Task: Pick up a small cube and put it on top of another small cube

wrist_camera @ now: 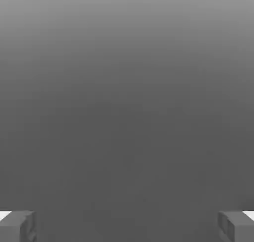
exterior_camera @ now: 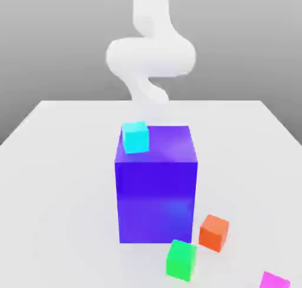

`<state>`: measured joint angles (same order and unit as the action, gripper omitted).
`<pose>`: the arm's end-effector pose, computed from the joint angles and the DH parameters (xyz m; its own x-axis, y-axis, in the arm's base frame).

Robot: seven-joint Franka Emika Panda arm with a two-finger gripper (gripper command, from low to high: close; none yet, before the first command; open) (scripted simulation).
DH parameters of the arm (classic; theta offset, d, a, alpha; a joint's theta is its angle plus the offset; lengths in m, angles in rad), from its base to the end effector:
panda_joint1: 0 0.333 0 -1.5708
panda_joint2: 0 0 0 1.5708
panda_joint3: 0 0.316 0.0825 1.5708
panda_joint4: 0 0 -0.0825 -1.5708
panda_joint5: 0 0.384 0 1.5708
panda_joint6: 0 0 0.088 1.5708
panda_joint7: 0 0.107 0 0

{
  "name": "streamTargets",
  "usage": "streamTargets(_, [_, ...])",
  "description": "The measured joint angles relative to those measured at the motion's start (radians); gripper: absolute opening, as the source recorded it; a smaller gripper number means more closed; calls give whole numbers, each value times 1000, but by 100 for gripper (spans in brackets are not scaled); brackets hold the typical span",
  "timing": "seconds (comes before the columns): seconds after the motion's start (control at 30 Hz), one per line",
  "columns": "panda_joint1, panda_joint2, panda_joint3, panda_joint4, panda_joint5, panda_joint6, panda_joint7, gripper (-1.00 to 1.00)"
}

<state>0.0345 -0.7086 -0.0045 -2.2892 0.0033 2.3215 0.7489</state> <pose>0.3788 0.0108 0.6858 0.5614 -0.6668 0.4901 -0.4795 -0.7448 -0.4641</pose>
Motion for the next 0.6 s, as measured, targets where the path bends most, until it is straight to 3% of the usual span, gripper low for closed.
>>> streamTargets(0.6, [185, 659, 37, 78, 31, 155, -373, 0])
